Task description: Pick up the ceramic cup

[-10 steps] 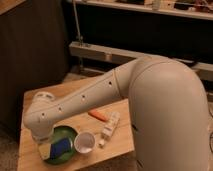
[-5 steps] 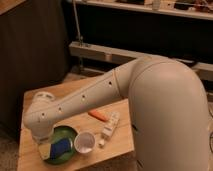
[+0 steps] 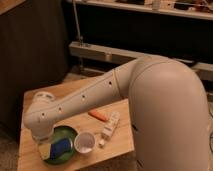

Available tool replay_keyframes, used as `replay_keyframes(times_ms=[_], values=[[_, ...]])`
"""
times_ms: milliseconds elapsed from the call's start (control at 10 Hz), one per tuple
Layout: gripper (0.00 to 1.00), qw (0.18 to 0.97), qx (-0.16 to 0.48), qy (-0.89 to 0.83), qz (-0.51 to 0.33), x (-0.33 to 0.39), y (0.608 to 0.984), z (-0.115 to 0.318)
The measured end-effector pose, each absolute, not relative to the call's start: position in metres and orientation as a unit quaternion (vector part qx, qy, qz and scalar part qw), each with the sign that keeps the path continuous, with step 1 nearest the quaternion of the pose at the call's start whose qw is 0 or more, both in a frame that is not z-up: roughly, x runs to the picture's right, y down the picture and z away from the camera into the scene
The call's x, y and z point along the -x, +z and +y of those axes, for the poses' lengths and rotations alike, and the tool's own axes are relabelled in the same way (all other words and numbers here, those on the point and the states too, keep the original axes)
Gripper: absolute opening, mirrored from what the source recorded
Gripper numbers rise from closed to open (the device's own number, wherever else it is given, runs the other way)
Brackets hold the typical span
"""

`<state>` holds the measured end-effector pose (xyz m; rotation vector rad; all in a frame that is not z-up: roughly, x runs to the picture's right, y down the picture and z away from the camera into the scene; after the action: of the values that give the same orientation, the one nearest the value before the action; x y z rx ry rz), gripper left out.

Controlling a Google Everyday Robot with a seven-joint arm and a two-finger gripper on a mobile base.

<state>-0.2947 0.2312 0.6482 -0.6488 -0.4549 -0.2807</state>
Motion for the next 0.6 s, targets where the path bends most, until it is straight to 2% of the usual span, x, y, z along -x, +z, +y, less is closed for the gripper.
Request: replay_keyframes(times_ms=[600], values=[[0.80,0.914,0.312,-0.138,-0.220,0.2941,0.6467,0.2291]])
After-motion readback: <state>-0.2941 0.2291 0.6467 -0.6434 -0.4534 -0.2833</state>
